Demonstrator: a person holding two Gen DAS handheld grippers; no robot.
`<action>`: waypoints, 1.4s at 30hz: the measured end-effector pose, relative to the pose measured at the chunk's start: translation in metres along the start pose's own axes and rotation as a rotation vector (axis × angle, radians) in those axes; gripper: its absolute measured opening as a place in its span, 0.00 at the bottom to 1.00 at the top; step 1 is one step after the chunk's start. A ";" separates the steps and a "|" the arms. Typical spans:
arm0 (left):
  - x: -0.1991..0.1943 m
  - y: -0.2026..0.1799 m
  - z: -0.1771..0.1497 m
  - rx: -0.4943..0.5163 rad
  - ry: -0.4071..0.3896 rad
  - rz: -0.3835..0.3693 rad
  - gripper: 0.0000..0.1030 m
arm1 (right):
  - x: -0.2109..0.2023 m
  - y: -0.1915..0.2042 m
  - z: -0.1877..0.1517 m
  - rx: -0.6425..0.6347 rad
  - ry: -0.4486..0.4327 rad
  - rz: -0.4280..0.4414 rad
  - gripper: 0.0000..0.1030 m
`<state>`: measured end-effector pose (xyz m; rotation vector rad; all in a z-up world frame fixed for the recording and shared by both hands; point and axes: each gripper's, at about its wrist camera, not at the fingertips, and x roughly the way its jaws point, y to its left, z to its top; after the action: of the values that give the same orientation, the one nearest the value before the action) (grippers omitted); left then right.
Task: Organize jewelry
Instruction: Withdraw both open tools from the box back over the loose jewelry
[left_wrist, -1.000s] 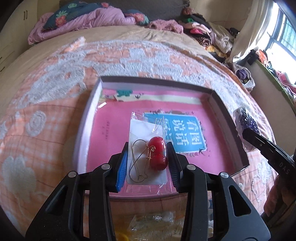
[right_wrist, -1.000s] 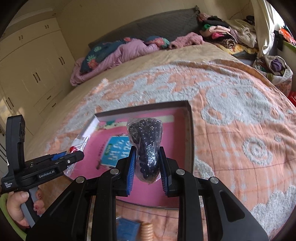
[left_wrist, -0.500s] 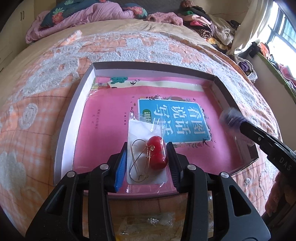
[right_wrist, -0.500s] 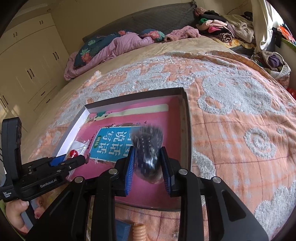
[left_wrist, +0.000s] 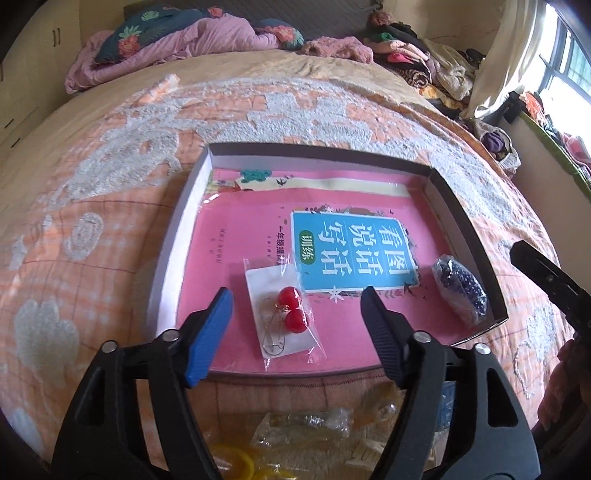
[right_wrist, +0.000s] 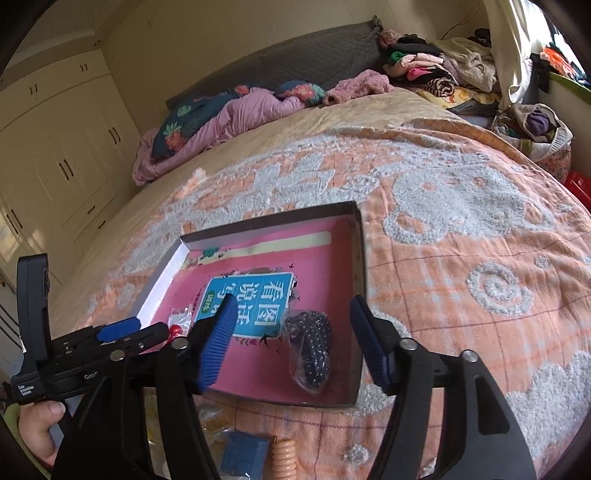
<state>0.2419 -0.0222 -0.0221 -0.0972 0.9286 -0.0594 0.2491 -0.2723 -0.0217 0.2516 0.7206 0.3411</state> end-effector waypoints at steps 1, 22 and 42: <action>-0.003 0.000 0.001 -0.001 -0.006 0.002 0.67 | -0.003 -0.001 0.001 0.003 -0.009 -0.001 0.70; -0.066 0.006 -0.005 -0.035 -0.088 -0.005 0.91 | -0.055 0.013 0.008 -0.007 -0.120 0.037 0.84; -0.126 0.007 -0.033 -0.025 -0.179 -0.043 0.91 | -0.115 0.047 -0.005 -0.054 -0.196 0.080 0.90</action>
<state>0.1403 -0.0051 0.0579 -0.1435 0.7487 -0.0781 0.1550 -0.2734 0.0592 0.2591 0.5086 0.4058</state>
